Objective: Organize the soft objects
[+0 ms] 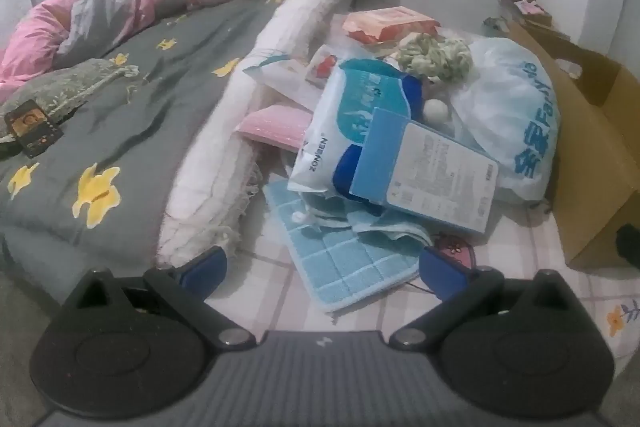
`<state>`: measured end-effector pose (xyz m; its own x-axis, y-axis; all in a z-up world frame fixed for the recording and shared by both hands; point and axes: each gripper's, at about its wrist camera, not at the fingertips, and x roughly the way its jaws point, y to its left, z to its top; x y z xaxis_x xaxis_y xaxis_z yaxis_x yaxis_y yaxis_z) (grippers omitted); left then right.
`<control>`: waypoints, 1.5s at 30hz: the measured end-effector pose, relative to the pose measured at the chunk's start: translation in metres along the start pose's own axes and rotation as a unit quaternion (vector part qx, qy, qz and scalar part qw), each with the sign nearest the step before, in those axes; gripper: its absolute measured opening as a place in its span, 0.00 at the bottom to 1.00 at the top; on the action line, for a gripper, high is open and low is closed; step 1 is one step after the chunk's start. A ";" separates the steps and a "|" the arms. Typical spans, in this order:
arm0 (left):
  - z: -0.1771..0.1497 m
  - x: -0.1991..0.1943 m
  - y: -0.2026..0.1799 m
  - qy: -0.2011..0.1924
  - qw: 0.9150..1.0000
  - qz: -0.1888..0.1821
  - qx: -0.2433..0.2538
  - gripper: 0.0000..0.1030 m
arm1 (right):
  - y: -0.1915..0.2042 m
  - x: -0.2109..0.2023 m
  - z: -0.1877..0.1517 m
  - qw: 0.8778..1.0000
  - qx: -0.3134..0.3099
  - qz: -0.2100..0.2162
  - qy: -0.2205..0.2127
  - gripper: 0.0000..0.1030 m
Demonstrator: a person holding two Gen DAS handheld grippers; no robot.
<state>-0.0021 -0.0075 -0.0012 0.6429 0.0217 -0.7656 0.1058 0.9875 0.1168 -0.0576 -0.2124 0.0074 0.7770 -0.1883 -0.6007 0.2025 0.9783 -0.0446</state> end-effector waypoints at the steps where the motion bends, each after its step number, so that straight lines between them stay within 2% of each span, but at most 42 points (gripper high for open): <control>1: 0.001 -0.004 0.009 -0.009 1.000 -0.005 -0.018 1.00 | -0.001 0.001 0.000 1.000 -0.001 0.000 0.002 0.99; 4: 0.002 -0.006 0.008 -0.004 1.000 -0.010 -0.010 1.00 | -0.003 0.006 0.002 1.000 -0.007 0.000 0.010 0.99; 5: 0.000 -0.001 0.010 -0.002 1.000 -0.015 -0.011 1.00 | -0.002 -0.003 0.004 1.000 -0.010 -0.008 -0.009 0.99; 18: -0.006 0.003 -0.005 0.013 0.999 -0.046 0.005 1.00 | -0.005 -0.004 0.006 1.000 -0.001 -0.012 0.012 0.99; 45: -0.002 0.003 -0.008 0.020 0.999 -0.045 0.002 0.99 | -0.009 -0.001 0.007 1.000 0.003 -0.016 0.015 0.99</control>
<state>-0.0027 -0.0150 -0.0053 0.5999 -0.0612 -0.7977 0.1649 0.9851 0.0483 -0.0560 -0.2219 0.0142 0.7518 -0.2170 -0.6227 0.2311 0.9711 -0.0595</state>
